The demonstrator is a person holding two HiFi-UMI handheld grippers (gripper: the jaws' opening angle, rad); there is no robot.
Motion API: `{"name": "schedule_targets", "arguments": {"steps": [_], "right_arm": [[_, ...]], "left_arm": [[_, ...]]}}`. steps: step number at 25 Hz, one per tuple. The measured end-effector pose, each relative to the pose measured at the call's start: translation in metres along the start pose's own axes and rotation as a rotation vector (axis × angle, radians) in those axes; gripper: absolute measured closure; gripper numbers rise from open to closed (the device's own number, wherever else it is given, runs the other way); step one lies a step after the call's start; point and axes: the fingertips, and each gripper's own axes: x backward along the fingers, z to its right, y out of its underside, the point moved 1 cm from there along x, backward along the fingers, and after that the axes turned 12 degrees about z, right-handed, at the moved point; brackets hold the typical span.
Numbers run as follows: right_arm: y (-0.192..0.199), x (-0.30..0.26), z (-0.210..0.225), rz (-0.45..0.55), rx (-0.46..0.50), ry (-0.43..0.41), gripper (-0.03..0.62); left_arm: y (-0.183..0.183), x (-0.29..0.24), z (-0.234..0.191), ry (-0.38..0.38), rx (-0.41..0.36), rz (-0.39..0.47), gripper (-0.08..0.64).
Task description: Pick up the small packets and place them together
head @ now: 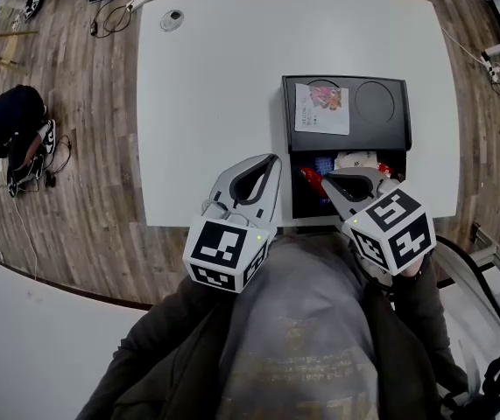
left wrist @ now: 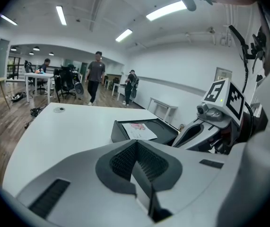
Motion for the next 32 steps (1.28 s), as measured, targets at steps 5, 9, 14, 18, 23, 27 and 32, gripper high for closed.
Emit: {"name": "schedule_targets", "arguments": {"steps": [5, 9, 14, 18, 23, 27, 32], "right_arm": [[-0.017, 0.022, -0.011, 0.058, 0.054, 0.024, 0.588], [-0.028, 0.035, -0.016, 0.092, 0.082, 0.032, 0.588], [-0.054, 0.052, -0.004, 0.150, 0.118, 0.044, 0.588], [-0.077, 0.064, 0.022, 0.205, 0.130, 0.068, 0.588], [-0.091, 0.064, 0.065, 0.230, 0.104, 0.082, 0.588], [-0.083, 0.057, 0.098, 0.216, 0.035, 0.060, 0.588], [-0.078, 0.044, 0.135, 0.193, 0.000, 0.068, 0.588]], "left_arm": [[-0.010, 0.006, 0.009, 0.013, -0.025, 0.050, 0.557], [-0.018, 0.010, 0.013, 0.010, -0.036, 0.080, 0.557], [-0.026, 0.006, 0.015, -0.005, -0.045, 0.105, 0.557], [-0.028, 0.000, 0.010, -0.039, -0.044, 0.111, 0.557], [-0.031, -0.012, 0.010, -0.067, -0.054, 0.097, 0.557], [-0.029, -0.020, 0.008, -0.106, -0.052, 0.068, 0.557], [-0.021, -0.030, 0.010, -0.132, -0.043, 0.025, 0.557]]}}
